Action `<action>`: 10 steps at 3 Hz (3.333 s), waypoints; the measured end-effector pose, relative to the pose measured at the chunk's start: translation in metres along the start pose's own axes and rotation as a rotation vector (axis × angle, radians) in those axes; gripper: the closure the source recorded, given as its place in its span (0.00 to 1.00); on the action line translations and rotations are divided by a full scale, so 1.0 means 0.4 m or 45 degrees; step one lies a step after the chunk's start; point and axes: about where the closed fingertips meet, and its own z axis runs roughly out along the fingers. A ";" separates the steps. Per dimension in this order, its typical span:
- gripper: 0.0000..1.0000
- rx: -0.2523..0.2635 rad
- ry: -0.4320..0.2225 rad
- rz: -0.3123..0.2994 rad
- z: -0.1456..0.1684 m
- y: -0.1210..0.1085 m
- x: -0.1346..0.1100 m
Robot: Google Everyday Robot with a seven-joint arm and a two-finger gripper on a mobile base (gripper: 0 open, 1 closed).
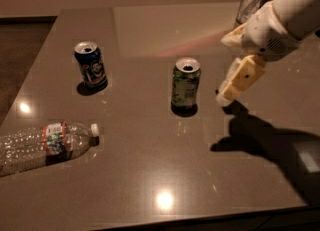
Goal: Knock green can over
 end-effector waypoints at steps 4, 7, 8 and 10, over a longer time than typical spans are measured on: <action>0.19 -0.106 -0.303 0.063 0.184 0.006 -0.083; 0.96 -0.114 -0.141 0.017 0.104 0.013 -0.137; 1.00 -0.172 0.108 -0.065 0.087 0.054 -0.122; 0.83 -0.287 0.418 -0.302 0.104 0.116 -0.123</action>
Offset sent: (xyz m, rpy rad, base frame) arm 0.0250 0.0598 -0.0498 0.2410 0.0280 0.0223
